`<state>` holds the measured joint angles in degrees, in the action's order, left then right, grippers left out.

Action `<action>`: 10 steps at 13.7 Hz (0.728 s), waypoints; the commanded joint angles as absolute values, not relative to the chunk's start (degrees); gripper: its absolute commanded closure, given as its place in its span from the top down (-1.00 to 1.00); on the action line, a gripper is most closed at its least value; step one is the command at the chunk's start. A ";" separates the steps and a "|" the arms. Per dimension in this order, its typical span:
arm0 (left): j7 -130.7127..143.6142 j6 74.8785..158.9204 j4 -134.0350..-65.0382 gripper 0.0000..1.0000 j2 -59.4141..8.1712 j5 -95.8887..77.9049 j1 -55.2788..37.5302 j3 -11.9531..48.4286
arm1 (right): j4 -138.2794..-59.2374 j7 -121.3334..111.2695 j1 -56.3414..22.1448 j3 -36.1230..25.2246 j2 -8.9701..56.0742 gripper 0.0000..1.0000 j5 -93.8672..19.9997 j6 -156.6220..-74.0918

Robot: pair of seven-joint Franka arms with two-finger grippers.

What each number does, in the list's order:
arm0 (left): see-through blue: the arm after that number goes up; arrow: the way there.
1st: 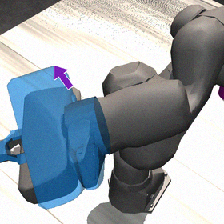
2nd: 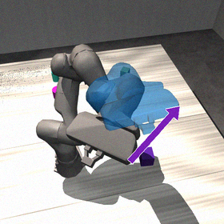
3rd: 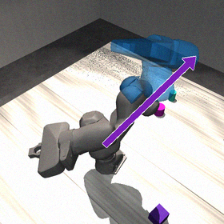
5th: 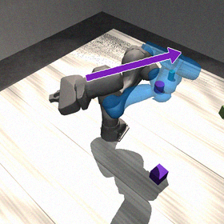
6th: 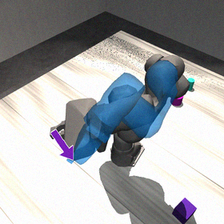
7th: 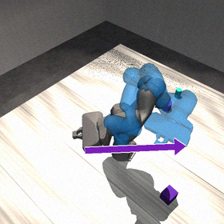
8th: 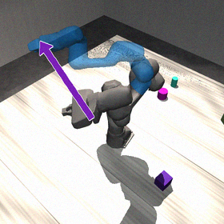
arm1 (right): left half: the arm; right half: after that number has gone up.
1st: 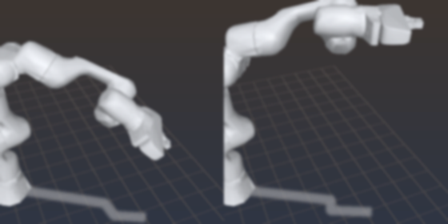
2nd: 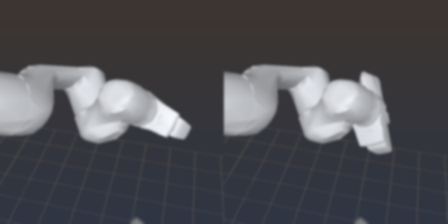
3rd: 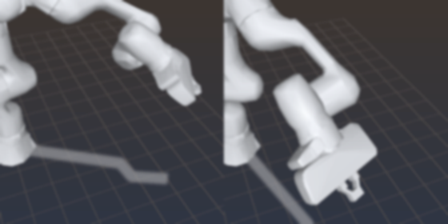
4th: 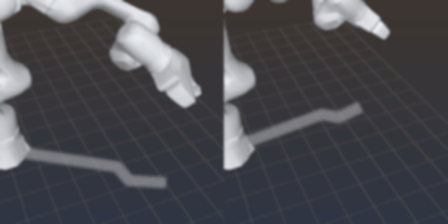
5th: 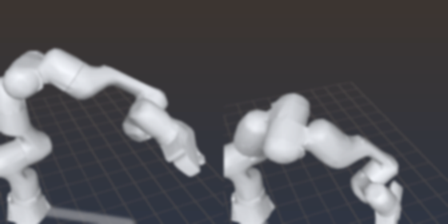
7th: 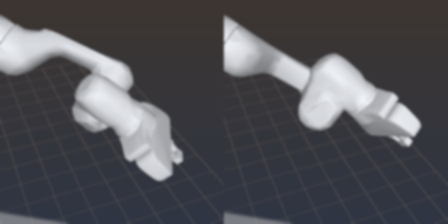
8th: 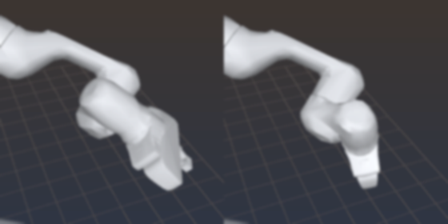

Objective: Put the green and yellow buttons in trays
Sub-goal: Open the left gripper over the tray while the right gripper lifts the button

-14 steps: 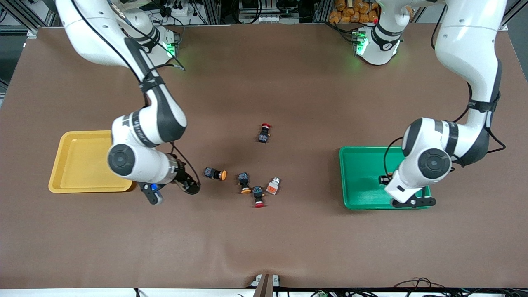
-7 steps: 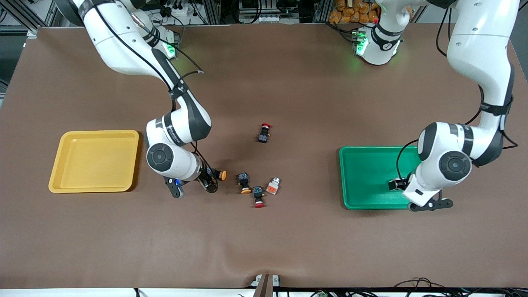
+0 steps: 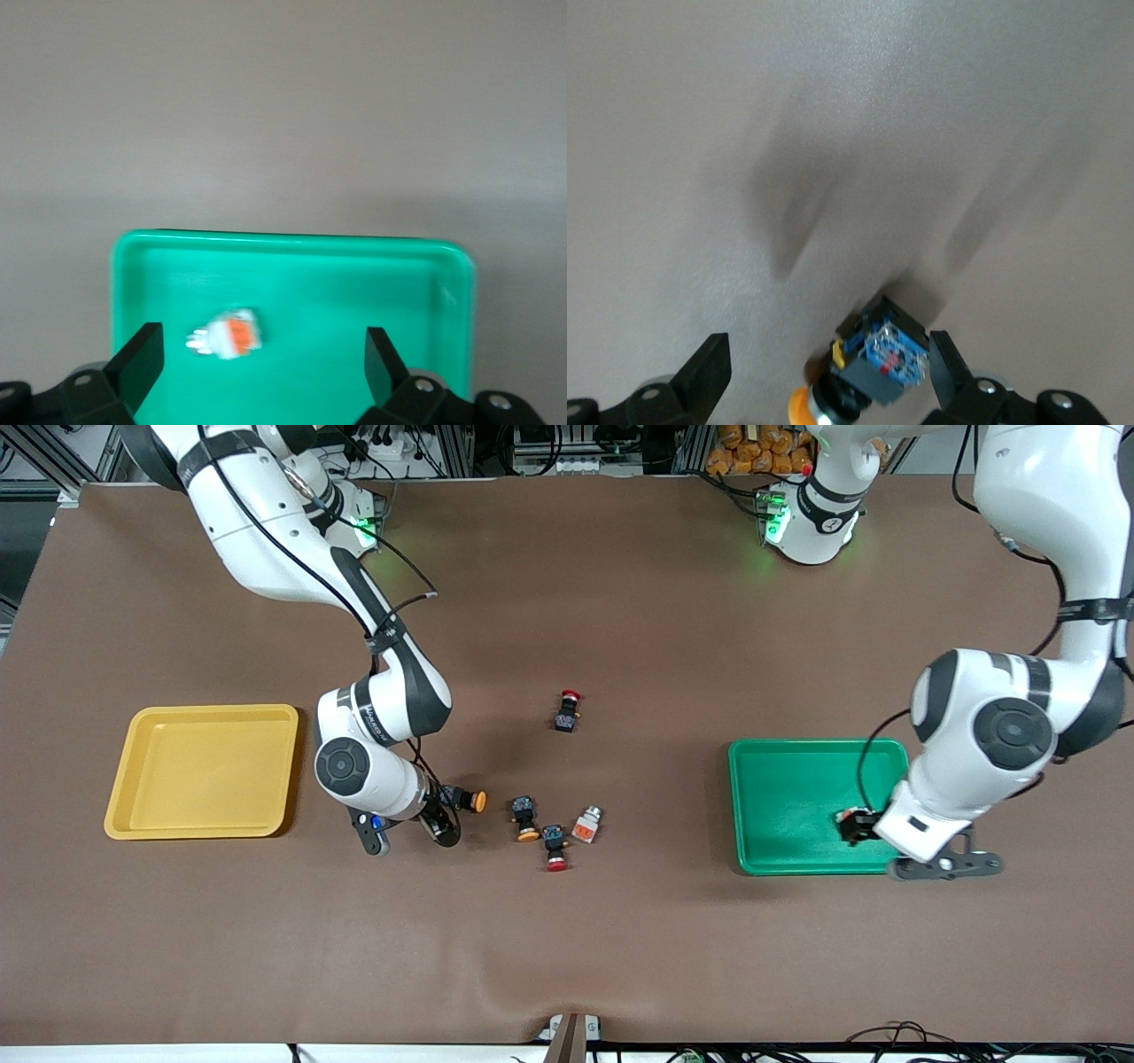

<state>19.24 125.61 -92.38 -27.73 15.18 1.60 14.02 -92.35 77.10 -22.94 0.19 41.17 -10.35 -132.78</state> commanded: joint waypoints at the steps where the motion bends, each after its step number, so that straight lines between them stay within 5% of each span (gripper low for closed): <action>1: 21.27 124.02 -90.28 1.00 -28.73 13.98 -0.77 16.78 | -94.31 78.13 -22.94 0.62 40.60 0.99 -9.93 -134.30; 7: 21.27 121.82 -80.97 1.00 -37.77 14.15 -11.41 17.40 | -96.85 82.26 -25.93 0.62 40.96 1.00 -10.37 -134.38; 8: 21.10 121.99 -79.12 1.00 -39.18 14.06 -12.73 17.49 | -96.94 81.83 -25.49 0.70 40.96 0.86 -10.28 -134.47; 10: 20.66 123.21 -77.79 1.00 -40.86 14.15 -15.02 17.40 | -96.42 79.64 -24.53 0.79 40.96 -0.06 -10.28 -134.47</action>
